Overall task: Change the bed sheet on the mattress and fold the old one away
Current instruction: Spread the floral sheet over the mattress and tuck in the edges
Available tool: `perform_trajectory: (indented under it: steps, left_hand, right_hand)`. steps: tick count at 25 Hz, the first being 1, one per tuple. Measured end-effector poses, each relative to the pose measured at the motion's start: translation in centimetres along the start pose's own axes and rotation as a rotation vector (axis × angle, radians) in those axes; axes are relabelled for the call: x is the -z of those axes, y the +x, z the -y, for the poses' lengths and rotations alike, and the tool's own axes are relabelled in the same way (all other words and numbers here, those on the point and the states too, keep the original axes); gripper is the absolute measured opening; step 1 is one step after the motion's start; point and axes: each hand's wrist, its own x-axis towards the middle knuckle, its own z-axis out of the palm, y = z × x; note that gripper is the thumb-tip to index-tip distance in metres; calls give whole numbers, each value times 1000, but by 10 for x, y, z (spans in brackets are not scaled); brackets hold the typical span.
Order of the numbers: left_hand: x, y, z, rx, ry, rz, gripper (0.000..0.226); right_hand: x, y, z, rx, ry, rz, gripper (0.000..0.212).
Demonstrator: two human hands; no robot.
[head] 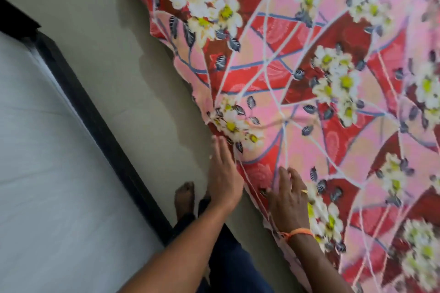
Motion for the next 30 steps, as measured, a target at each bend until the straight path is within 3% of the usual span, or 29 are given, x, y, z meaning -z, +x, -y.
perform_trajectory:
  steps: [3,6,8,11,15,20,23,26,30]
  left_hand:
    - [-48,-71,-19,-589,331,289,65]
    - [-103,-121,-33,-939,633,532,60]
    - [-128,-147,-43,-1033,793,617,63]
    - [-173,-213,-59,-1172,997,737,61]
    - [-263,-324,-74,-1366,1055,911,75]
    - [-397,-503,-67,-1949,1222,1205,61]
    - [-436,-576,-45,-2333,1457,1184,49]
    - [-449,-616,-38,-2666,1674,943,48]
    - [-446,-611,-53,-3154,1738,566,56]
  right_hand:
    - [-8,-61,-63,-195,94,46,64]
    - [-22,-109,-110,-273,137,30,70]
    - [-36,-147,-147,-305,140,9,71]
    - [-63,-220,-227,-515,157,-27,68]
    - [-109,-331,-347,-693,172,-6,68]
    - [-196,-491,-449,-1185,483,-65,83]
    - [-225,-524,-466,-1499,992,-151,64]
    - [-227,-526,-479,-1778,1440,-489,41]
    - [-207,-517,-476,-1688,1678,-760,32]
